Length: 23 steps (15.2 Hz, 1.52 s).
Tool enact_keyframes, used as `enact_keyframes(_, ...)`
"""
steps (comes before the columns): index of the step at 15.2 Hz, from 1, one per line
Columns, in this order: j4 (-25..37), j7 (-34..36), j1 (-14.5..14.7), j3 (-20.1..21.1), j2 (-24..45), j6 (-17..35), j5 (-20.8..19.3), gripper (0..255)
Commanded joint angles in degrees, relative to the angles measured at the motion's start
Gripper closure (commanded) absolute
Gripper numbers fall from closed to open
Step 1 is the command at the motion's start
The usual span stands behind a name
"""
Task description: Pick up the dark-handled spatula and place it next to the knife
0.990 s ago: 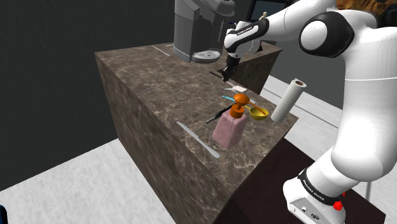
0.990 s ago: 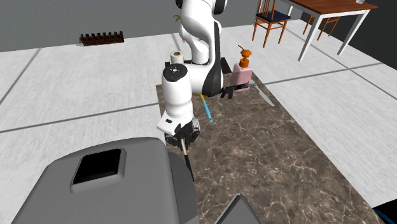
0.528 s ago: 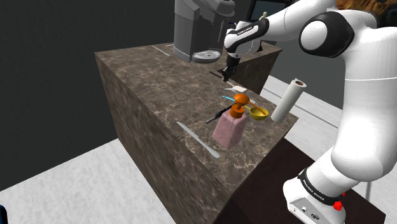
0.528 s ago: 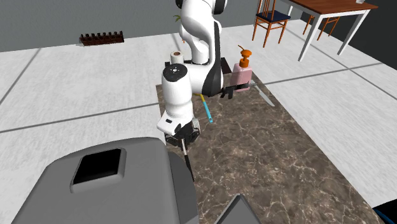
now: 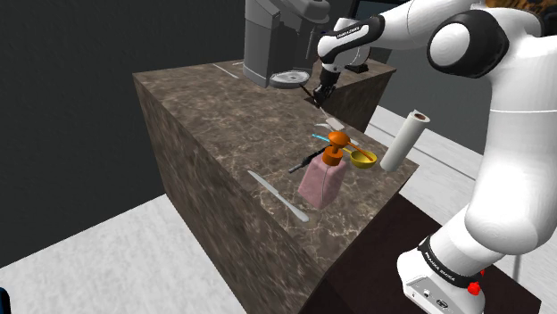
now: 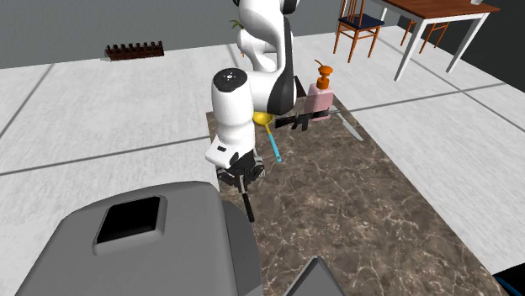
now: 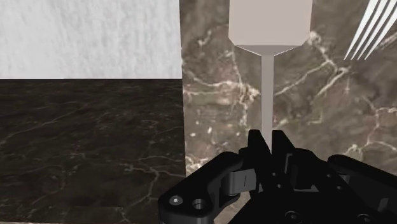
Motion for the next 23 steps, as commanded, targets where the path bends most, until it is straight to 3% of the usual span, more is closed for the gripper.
enact_keyframes(1,0.95,0.13,-0.01,-0.11,-0.46,-1.42,-0.18,255)
enact_keyframes(8,3.49,0.61,0.08,-0.43,-2.34,-5.79,-0.8,255)
enact_keyframes(15,-16.75,6.71,5.87,0.0,-16.2,1.13,-4.23,255)
enact_keyframes(23,-34.22,16.13,10.83,2.68,-29.77,5.54,-8.31,255)
